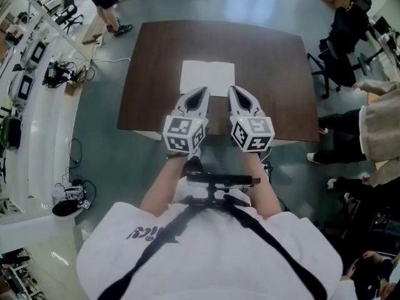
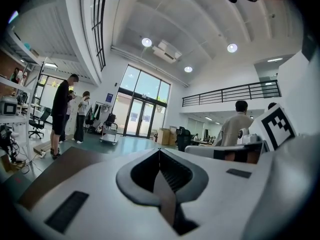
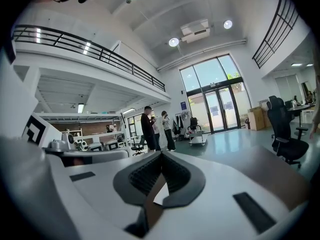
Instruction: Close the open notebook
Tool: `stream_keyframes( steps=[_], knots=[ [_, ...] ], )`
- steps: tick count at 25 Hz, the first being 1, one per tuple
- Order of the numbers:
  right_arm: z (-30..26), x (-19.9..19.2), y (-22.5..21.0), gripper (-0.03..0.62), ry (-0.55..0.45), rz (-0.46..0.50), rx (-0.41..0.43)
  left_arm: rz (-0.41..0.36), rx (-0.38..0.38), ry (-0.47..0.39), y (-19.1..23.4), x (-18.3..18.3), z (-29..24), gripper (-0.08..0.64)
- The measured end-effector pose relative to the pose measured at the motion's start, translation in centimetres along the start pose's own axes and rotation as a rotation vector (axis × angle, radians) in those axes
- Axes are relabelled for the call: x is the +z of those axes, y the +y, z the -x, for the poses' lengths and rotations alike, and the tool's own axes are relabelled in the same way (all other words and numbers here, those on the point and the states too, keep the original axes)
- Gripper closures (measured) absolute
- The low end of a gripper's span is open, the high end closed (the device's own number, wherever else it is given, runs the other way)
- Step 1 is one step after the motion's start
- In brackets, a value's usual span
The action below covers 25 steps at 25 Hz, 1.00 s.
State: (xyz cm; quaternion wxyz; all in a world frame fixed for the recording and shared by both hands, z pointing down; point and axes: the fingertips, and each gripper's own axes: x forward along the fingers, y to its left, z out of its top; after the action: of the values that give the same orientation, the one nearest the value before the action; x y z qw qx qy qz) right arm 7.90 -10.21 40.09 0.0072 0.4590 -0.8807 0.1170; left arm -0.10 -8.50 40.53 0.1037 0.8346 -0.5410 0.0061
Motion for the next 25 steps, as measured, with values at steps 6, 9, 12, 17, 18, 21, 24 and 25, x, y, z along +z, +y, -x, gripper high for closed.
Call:
stream_keyframes(
  steps=[6, 9, 12, 17, 18, 21, 24, 25],
  knots=[
    [-5.8, 0.9, -0.9, 0.588, 0.014, 0.006, -0.010, 0.010, 0.010, 0.002, 5.2, 1.3, -4.2, 0.548],
    [-8.1, 1.4, -1.6, 0.588, 0.023, 0.007, -0.016, -0.002, 0.006, -0.001, 6.8, 2.1, -5.9, 0.548],
    [-10.1, 1.0, -1.9, 0.588, 0.038, 0.001, -0.023, -0.002, -0.001, 0.007, 8.2, 1.8, -7.2, 0.548],
    [-13.5, 0.6, -1.7, 0.588, 0.059, 0.002, -0.025, 0.005, -0.013, 0.014, 10.9, 1.9, -8.8, 0.548],
    [-14.1, 0.5, -1.6, 0.588, 0.062, 0.002, -0.027, 0.006, -0.015, 0.014, 11.5, 2.0, -9.1, 0.548],
    [-15.4, 0.3, -1.6, 0.588, 0.068, -0.001, -0.045, 0.015, -0.016, 0.015, 13.4, 2.0, -9.4, 0.548],
    [-16.5, -0.2, -1.9, 0.588, 0.075, -0.009, -0.075, 0.038, -0.020, 0.030, 15.3, 1.1, -9.5, 0.548],
    [-16.8, -0.3, -2.0, 0.588, 0.074, -0.010, -0.086, 0.046, -0.025, 0.034, 15.9, 0.8, -9.6, 0.548]
  ],
)
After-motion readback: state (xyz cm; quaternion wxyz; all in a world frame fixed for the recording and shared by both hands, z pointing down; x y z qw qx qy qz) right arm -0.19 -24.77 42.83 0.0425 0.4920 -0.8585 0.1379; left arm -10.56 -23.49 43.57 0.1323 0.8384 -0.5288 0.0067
